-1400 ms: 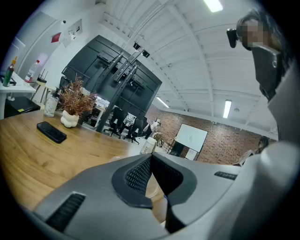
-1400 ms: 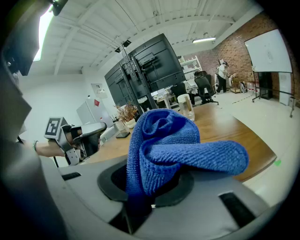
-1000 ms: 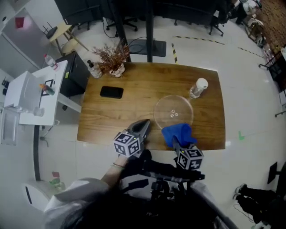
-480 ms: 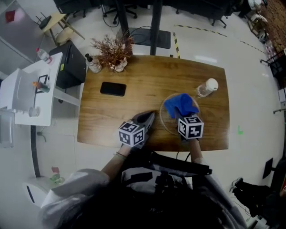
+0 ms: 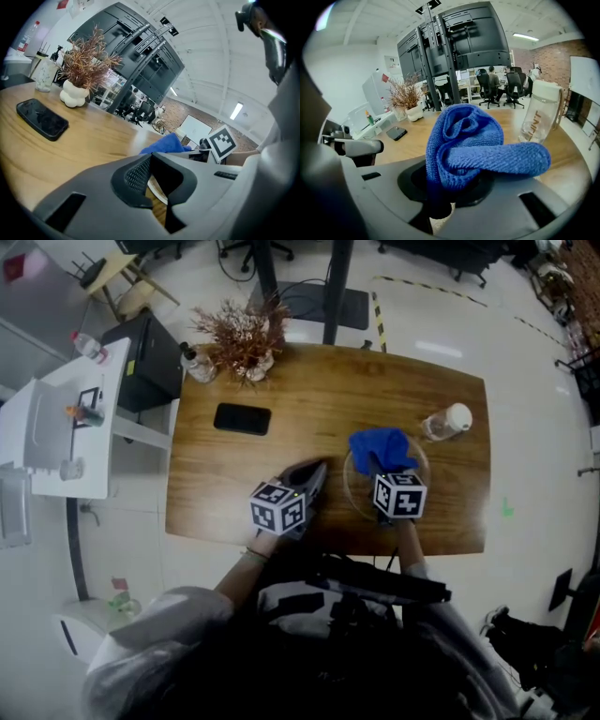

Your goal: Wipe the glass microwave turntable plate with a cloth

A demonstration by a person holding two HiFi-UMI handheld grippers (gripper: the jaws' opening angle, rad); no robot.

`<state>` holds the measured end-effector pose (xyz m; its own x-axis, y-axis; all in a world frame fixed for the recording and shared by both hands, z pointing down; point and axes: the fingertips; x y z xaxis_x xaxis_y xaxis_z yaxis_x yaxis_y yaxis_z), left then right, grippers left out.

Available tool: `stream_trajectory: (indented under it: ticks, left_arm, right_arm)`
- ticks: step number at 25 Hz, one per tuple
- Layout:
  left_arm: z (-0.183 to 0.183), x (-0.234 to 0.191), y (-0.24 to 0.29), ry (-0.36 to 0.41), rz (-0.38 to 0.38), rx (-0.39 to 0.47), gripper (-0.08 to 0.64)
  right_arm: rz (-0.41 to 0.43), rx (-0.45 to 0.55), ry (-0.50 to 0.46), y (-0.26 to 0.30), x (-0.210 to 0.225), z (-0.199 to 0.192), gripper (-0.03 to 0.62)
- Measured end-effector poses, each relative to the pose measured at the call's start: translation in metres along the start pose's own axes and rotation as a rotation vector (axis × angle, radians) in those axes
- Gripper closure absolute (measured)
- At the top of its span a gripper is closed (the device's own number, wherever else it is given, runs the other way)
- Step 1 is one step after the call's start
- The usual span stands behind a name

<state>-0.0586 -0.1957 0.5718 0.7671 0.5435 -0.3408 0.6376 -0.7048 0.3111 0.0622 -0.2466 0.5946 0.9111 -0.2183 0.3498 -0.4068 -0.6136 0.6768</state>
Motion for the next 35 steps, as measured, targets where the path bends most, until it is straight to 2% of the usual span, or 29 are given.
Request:
stream_trajectory:
  ticks: [11, 16, 18, 21, 26, 28, 32, 35]
  left_arm:
    - [-0.007, 0.004, 0.009, -0.025, -0.002, -0.017, 0.557]
    - [-0.009, 0.003, 0.007, -0.036, 0.006, -0.019, 0.557]
    - [-0.008, 0.002, 0.007, -0.042, 0.009, -0.014, 0.557]
    - [-0.008, 0.003, 0.008, -0.047, 0.006, -0.012, 0.557]
    - [-0.013, 0.010, 0.009, -0.047, -0.016, -0.025, 0.557]
    - [-0.012, 0.012, 0.009, -0.041, -0.027, -0.026, 0.557]
    - [-0.011, 0.013, 0.010, -0.036, -0.038, -0.026, 0.557]
    - [-0.011, 0.012, 0.009, -0.040, -0.041, -0.025, 0.557]
  right_arm:
    - [0.098, -0.076, 0.034, -0.051, -0.033, -0.069, 0.506]
    - [0.122, -0.116, 0.003, -0.067, -0.043, -0.090, 0.506]
    - [0.128, -0.105, 0.007, -0.068, -0.041, -0.081, 0.506]
    - [0.122, -0.032, 0.026, -0.061, -0.030, -0.043, 0.506]
    - [-0.005, 0.056, -0.034, -0.027, 0.008, 0.021, 0.506]
    - [-0.051, 0.077, -0.030, -0.013, 0.022, 0.040, 0.506]
    - [-0.126, 0.072, 0.013, 0.002, 0.047, 0.048, 0.506]
    - [-0.114, 0.056, 0.027, -0.003, 0.048, 0.031, 0.506]
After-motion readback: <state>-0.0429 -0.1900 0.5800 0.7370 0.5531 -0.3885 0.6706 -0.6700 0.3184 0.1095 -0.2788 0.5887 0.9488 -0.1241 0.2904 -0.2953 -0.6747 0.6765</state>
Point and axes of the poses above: the fingertips, and each gripper's own axes: y forward along the fingers, x to its right, z out of its top, and after that the axes turned 15 degrees about y, right-handed
